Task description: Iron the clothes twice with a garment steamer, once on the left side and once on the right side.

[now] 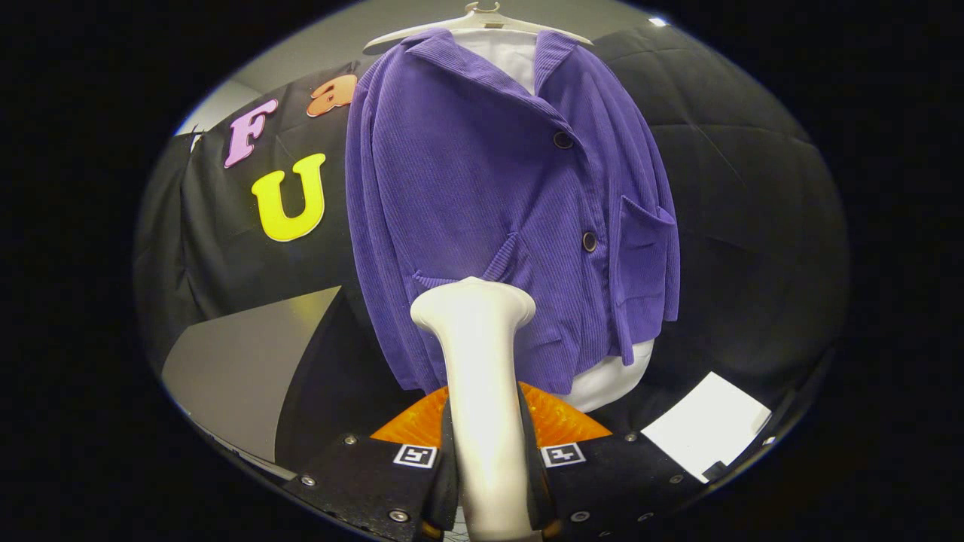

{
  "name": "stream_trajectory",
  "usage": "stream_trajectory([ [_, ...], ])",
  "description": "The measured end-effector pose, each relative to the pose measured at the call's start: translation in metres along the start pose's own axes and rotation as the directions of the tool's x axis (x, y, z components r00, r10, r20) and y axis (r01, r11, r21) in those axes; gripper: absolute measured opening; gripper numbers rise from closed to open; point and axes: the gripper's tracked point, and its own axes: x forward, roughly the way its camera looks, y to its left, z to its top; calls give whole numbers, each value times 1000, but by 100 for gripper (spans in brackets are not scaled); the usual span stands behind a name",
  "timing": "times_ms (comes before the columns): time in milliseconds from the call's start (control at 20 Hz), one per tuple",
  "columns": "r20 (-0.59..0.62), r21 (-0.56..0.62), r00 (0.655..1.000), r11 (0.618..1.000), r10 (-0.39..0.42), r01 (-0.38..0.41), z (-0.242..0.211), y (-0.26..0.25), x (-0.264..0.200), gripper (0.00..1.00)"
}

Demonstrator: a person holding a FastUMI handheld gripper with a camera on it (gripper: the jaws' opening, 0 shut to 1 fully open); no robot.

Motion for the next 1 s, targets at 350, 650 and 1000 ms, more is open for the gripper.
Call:
stream_trajectory([
  [350,-42,-11,995,996,-86,86,-47,-13,9,36],
  [650,-156,-32,983,996,-93,89,-94,-15,13,36],
  [1000,-182,-21,982,999,-41,38,-82,-29,-17,36],
])
